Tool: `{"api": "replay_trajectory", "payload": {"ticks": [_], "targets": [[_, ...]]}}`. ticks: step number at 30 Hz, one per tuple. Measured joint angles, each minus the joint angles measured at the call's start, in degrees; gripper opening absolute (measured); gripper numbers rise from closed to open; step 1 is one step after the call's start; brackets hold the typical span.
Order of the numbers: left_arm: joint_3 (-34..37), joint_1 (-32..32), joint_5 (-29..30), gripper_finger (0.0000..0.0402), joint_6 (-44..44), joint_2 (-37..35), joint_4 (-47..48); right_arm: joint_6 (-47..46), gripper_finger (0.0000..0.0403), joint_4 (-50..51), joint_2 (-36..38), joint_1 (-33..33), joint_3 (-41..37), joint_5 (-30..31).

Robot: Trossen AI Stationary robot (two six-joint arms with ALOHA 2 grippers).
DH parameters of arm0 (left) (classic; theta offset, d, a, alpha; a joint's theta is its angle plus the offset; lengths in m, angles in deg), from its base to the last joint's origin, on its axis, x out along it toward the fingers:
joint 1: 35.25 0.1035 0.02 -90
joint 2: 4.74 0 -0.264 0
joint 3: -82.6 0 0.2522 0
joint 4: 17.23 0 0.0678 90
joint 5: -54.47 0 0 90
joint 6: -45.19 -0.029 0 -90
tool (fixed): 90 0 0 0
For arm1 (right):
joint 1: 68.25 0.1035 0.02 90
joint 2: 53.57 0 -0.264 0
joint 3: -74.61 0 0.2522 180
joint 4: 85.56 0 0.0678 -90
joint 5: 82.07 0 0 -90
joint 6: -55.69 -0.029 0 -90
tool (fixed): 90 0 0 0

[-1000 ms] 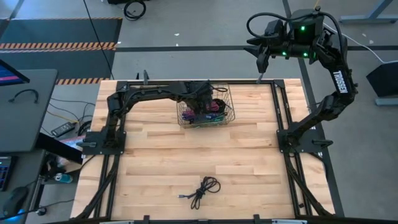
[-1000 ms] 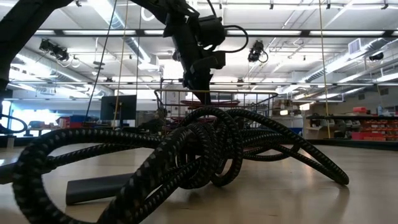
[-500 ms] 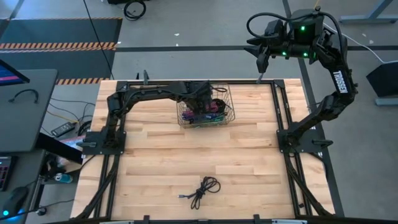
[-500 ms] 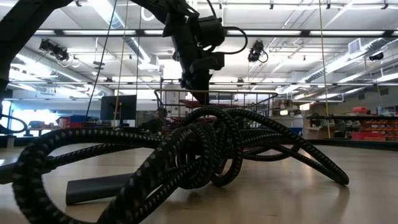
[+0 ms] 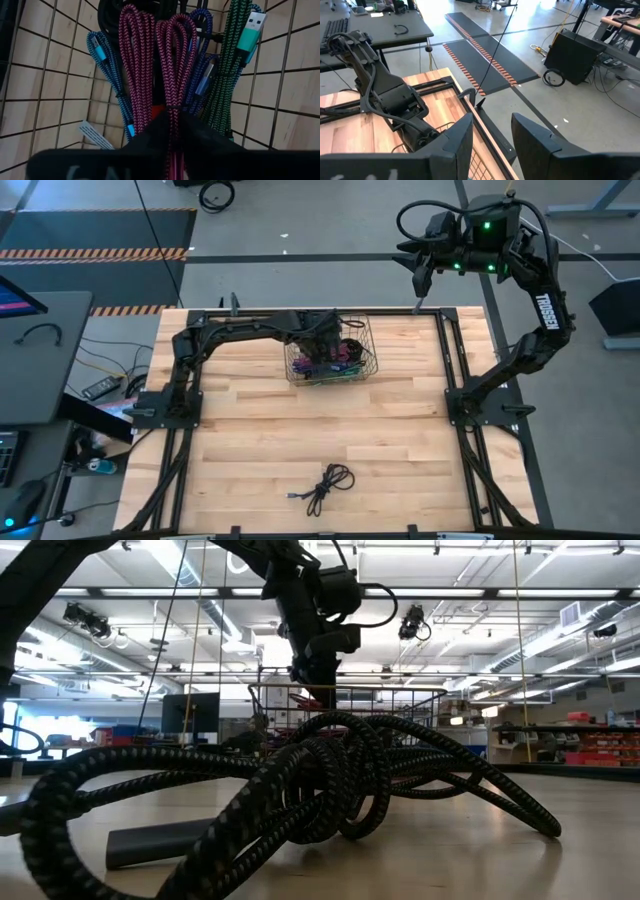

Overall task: Pick and place USB-C Cables
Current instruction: Put the pink charger cable into the wire basket, then put the black charger cable into the wire basket

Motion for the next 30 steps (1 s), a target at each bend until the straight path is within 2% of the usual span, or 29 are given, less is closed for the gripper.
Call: {"api": "replay_trajectory", "payload": {"ticks": [7, 10, 20, 30], "targets": [[0.0, -0.8, 0.0, 0.0009, 1.0, 0.5, 0.3, 0.0, 0.014, 0.0, 0.0, 0.0, 0.0, 0.0], [-0.1, -1.4, 0.0, 0.001, 1.1, 1.2, -0.4, 0.0, 0.014, 0.0, 0.0, 0.0, 0.0, 0.0], [0.0, -2.3, 0.5, 0.0105, 0.6, 2.4, -1.3, 0.0, 0.014, 0.1, 0.0, 0.0, 0.0, 0.0], [-0.2, -1.4, 2.3, 0.0177, 5.6, 1.8, -1.0, 0.0, 0.014, 1.0, 0.0, 0.0, 0.0, 0.0]]}}
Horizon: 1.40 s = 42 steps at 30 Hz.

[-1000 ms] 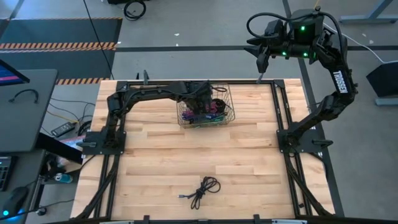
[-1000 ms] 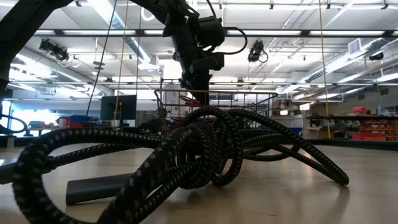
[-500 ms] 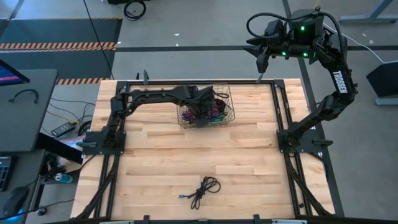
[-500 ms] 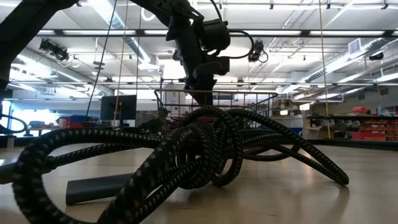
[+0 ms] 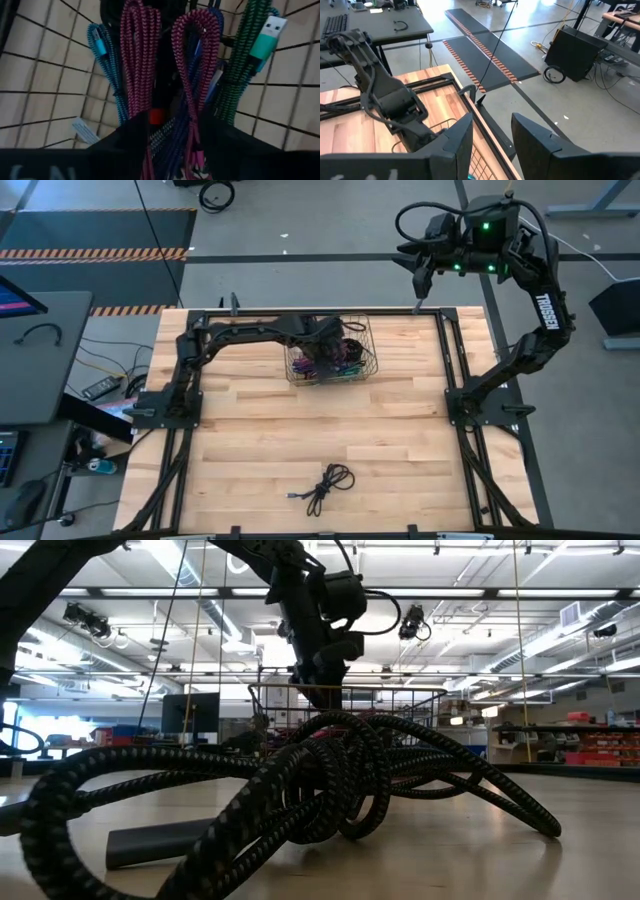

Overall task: Pick and place USB-C Cables
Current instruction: Put the black charger cable into the wire basket

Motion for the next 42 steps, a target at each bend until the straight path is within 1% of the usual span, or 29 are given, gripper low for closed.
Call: {"api": "replay_trajectory", "payload": {"ticks": [2, 4, 7, 11, 16, 18, 20, 22, 25, 28, 31, 33, 35, 37, 40, 42], "targets": [[0.0, 0.0, -0.3, 0.019, 0.6, -1.2, 1.9, 0.0, 0.014, 0.4, 0.0, 0.0, 0.0, 0.0], [-0.1, 0.0, -1.0, 0.0199, 1.6, -2.6, 5.9, -0.1, 0.014, 0.4, 0.0, 0.0, 0.0, 0.0], [-0.2, 0.2, -2.6, 0.0208, 2.9, -4.1, 15.2, -0.1, 0.014, 0.4, 0.0, 0.0, 0.0, 0.0], [-0.1, -0.4, -6.6, 0.021, 4.0, -6.5, 27.8, 0.1, 0.014, 0.5, 0.0, 0.0, 0.0, 0.0], [-0.1, -3.6, -10.7, 0.0205, 4.6, -8.3, 38.5, 1.2, 0.014, 0.6, 0.0, 0.0, 0.0, 0.0], [-0.1, -5.3, -11.4, 0.0204, 4.5, -9.2, 40.3, 1.7, 0.014, 1.0, 0.0, 0.0, 0.0, 0.0], [-0.1, -6.7, -10.5, 0.0204, 4.5, -10.0, 40.9, 2.4, 0.014, 1.5, 0.0, 0.0, 0.0, 0.1], [-0.1, -7.9, -7.4, 0.0204, 4.5, -10.6, 38.9, 2.9, 0.014, 2.3, 0.0, 0.0, 0.0, 0.3], [-0.1, -8.4, -3.6, 0.0204, 4.9, -11.1, 33.0, 3.1, 0.014, 2.8, 0.0, -0.1, 0.0, 0.3], [-0.1, -8.2, -2.0, 0.0204, 7.7, -11.2, 26.4, 3.1, 0.014, 2.9, -0.1, -0.1, 0.0, 0.3], [-0.9, -7.8, -2.4, 0.0204, 11.7, -11.1, 23.5, 3.1, 0.014, 3.1, -0.1, -0.1, 0.0, 0.3], [-2.2, -7.8, -5.3, 0.0204, 13.5, -11.2, 22.4, 3.1, 0.014, 3.2, -0.1, -0.1, 0.0, 0.3], [-4.0, -8.0, -9.0, 0.0204, 14.2, -11.1, 21.6, 3.1, 0.014, 3.5, -0.1, -0.1, 0.0, 0.3], [-6.4, -8.7, -11.4, 0.0204, 14.5, -11.2, 20.3, 3.1, 0.014, 3.7, -0.1, -0.1, 0.0, 0.3], [-10.9, -11.1, -11.5, 0.0204, 13.7, -11.2, 20.3, 3.1, 0.014, 3.8, -0.1, -0.1, 0.0, 0.3], [-13.6, -13.5, -10.1, 0.0204, 13.6, -11.2, 20.3, 3.1, 0.014, 3.8, -0.1, -0.1, 0.0, 0.3]]}}
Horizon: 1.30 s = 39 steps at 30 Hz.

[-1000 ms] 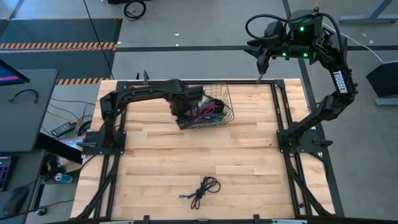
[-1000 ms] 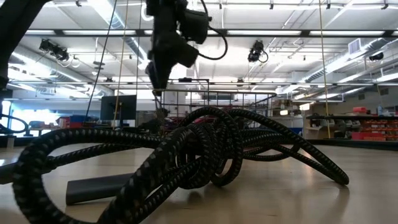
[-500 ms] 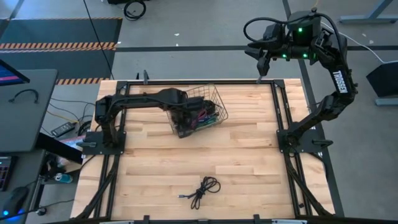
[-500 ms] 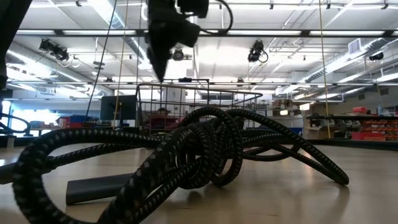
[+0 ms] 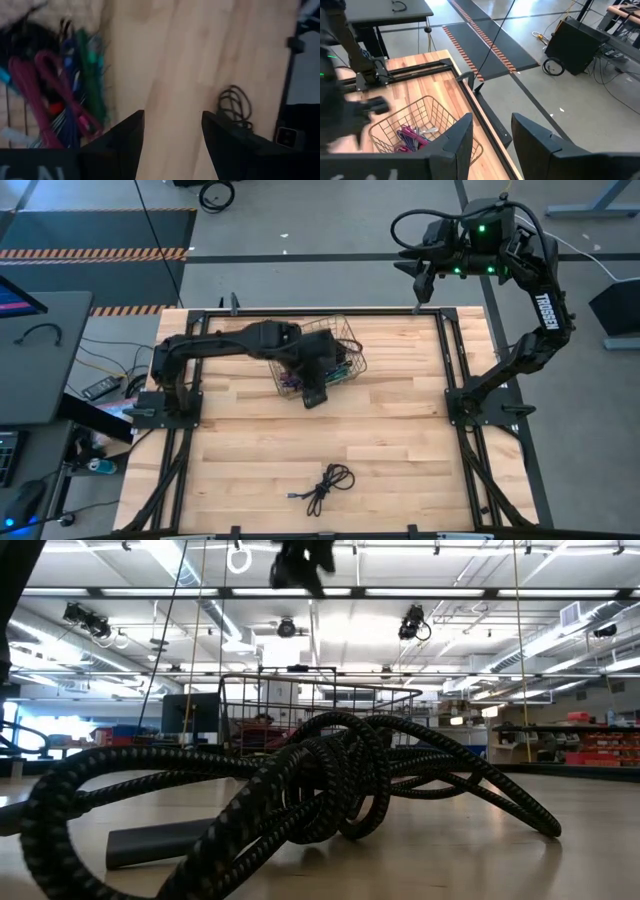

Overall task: Pick and place USB-C Cables
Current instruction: Put the black charger cable into the wire basket

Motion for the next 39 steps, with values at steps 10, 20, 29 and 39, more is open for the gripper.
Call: {"api": "replay_trajectory", "payload": {"ticks": [10, 20, 29, 39], "targets": [[-5.3, -13.1, 11.1, 0.0204, 5.8, -0.1, 6.7, 0.3, 0.014, 0.6, 0.0, 0.0, 0.0, 0.0], [-5.1, -17.6, 16.7, 0.0204, 18.1, 1.2, 10.1, 2.0, 0.014, 0.6, 0.0, 0.0, 0.0, 0.0], [-5.0, -19.5, 14.9, 0.0204, 19.8, 3.3, 7.9, 1.6, 0.014, 3.4, 0.0, 0.0, 0.0, 0.0], [-5.1, -23.3, 13.8, 0.0204, 19.6, 6.3, 1.9, -1.4, 0.014, 3.3, 0.0, 0.0, 0.0, 0.0]]}}
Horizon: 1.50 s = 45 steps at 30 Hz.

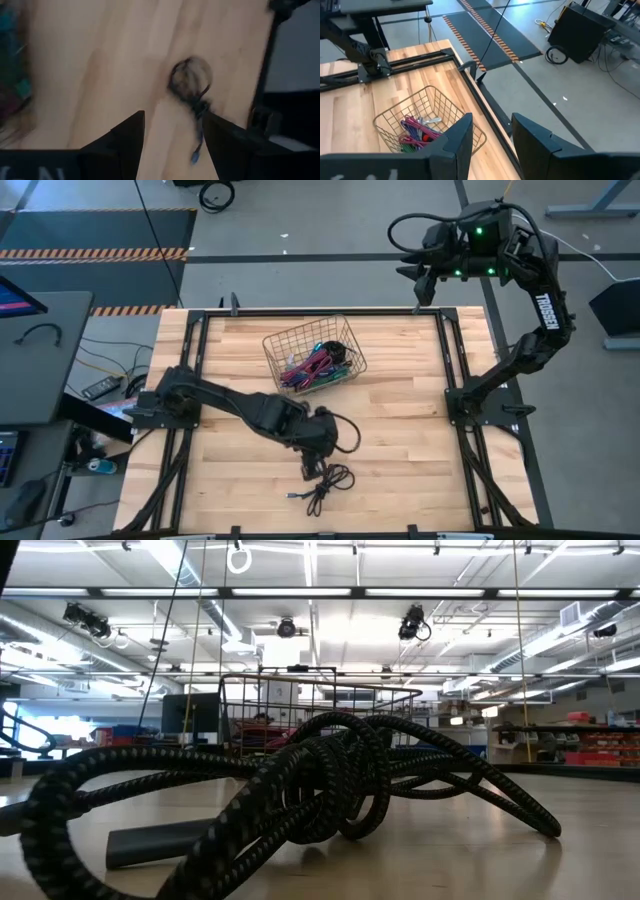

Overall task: Pick and place USB-C Cables
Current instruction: Put the black charger cable into the wire basket

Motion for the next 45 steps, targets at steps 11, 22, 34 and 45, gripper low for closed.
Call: {"api": "replay_trajectory", "payload": {"ticks": [11, 22, 34, 45], "targets": [[0.0, 0.4, 0.2, 0.0204, 0.2, 9.5, -7.2, -3.0, 0.014, 0.0, 0.0, 0.0, 0.0, -1.4], [0.0, 2.2, -3.5, 0.0204, 9.5, 17.5, -6.1, 1.4, 0.014, 0.0, 0.0, 0.0, 0.0, -1.7], [0.1, 1.4, -4.9, 0.0204, 30.6, 18.0, -7.2, 4.5, 0.014, 0.0, 0.0, 0.0, 0.0, -2.0], [1.0, -2.4, -4.5, 0.0204, 36.7, 18.0, -12.4, 5.2, 0.014, 0.0, 0.0, 0.0, 0.0, -2.1]]}}
